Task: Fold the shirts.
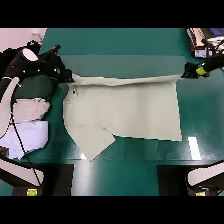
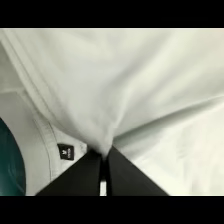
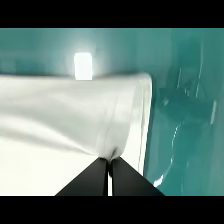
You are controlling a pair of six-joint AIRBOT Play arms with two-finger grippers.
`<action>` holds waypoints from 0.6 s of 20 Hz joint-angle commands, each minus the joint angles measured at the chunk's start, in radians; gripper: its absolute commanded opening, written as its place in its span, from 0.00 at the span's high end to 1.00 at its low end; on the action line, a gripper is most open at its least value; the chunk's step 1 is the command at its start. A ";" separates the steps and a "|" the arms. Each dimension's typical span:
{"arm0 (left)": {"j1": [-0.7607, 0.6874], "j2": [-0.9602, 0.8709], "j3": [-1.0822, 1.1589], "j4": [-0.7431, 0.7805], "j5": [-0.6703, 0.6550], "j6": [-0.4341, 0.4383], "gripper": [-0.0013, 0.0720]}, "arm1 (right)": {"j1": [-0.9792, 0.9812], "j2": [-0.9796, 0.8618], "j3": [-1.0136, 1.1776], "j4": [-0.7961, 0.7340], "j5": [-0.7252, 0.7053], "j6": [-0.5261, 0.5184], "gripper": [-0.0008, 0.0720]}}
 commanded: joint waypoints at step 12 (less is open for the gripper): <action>0.022 0.312 -0.367 0.158 -0.108 -0.189 0.33 | -0.067 0.254 -0.390 0.003 0.091 -0.034 0.46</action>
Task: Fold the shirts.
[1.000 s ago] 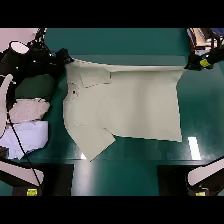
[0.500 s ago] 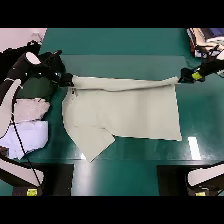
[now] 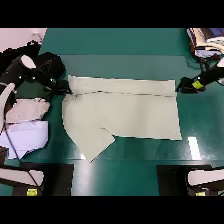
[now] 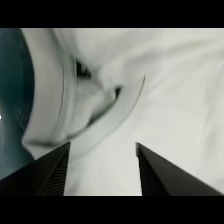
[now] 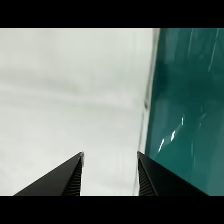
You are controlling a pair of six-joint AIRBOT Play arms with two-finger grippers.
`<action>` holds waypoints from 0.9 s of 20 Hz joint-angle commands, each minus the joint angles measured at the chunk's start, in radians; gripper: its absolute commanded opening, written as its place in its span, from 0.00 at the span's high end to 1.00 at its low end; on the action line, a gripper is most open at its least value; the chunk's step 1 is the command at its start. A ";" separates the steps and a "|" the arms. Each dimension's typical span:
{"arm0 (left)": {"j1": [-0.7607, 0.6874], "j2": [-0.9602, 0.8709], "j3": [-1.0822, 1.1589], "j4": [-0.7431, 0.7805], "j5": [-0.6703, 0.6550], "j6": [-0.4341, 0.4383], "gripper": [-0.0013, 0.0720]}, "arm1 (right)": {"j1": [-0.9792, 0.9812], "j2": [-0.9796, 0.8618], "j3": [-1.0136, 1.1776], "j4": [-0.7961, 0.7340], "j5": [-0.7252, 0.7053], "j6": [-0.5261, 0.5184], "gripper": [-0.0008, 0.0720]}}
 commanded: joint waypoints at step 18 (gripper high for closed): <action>0.003 0.678 -1.006 -0.325 0.227 -0.035 0.33 | -0.053 0.472 -0.404 0.011 -0.095 -0.006 0.46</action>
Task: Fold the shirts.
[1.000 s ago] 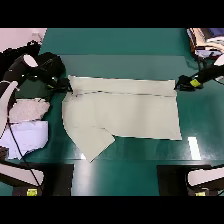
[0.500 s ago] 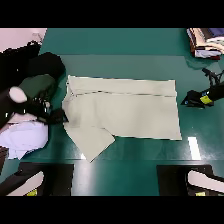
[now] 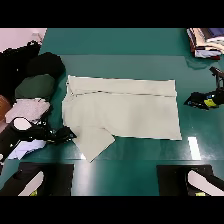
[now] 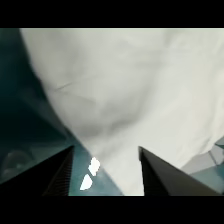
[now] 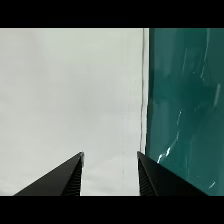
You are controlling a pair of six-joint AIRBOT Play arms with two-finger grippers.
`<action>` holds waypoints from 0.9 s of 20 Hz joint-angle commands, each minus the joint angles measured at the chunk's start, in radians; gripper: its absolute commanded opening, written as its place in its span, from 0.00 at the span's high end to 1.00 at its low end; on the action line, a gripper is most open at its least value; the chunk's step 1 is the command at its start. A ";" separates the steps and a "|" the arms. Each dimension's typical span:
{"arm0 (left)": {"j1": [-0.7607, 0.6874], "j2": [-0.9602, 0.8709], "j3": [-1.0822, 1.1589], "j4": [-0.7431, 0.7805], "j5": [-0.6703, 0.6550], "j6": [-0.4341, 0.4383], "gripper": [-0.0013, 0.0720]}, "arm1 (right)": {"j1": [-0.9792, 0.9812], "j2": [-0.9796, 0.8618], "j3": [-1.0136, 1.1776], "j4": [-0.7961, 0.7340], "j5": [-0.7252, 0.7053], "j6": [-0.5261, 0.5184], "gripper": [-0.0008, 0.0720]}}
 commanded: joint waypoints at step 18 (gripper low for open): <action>0.000 0.006 0.065 -0.141 0.036 0.146 0.95 | -0.263 0.091 -0.483 0.034 0.059 -0.044 0.41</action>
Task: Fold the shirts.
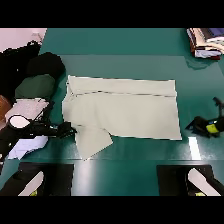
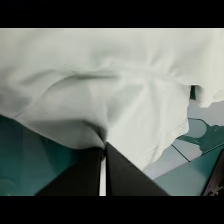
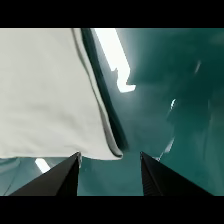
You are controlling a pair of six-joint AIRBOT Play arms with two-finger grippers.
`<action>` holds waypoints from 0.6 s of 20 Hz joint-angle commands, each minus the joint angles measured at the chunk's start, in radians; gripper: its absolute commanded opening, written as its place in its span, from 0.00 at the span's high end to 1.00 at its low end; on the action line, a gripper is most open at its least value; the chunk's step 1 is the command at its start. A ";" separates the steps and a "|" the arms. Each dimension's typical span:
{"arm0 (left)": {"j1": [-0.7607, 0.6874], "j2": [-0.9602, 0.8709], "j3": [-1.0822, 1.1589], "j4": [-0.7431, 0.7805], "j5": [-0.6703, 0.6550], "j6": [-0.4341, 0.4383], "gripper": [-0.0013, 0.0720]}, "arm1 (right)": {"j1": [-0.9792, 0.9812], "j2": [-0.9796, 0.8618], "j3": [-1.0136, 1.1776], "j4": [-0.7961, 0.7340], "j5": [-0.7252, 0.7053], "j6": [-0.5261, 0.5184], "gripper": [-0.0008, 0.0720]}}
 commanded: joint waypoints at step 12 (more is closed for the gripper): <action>0.000 0.075 0.132 0.188 -0.243 -0.050 0.95 | 0.203 -0.024 0.012 -0.065 0.071 -0.042 0.96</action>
